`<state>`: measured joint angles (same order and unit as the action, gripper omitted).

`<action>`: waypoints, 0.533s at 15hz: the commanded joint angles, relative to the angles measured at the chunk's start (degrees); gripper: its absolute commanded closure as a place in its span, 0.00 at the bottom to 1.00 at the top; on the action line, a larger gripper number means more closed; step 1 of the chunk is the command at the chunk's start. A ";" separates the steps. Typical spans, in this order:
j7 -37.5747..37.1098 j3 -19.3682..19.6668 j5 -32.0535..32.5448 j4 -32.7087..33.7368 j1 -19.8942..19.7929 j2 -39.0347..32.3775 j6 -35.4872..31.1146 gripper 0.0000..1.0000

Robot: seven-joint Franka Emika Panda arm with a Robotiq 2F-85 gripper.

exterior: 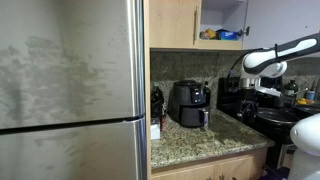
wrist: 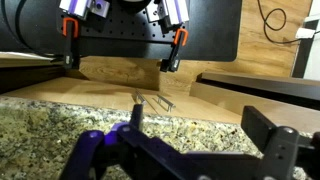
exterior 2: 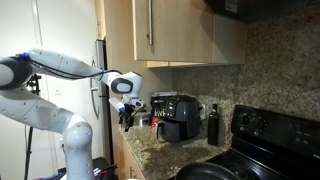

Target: Press the button on the air fryer

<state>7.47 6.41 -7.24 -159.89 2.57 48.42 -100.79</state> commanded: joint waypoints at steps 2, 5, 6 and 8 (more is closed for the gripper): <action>-0.45 -1.47 1.03 -0.01 -1.67 0.81 0.73 0.00; -0.47 -3.24 5.62 0.57 -2.25 1.75 -4.14 0.00; -0.42 -3.47 6.53 0.80 -2.26 2.05 -6.37 0.00; 0.64 -2.98 7.06 1.04 -1.55 2.19 -11.43 0.00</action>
<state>7.01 4.00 -1.52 -158.96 1.55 49.83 -106.83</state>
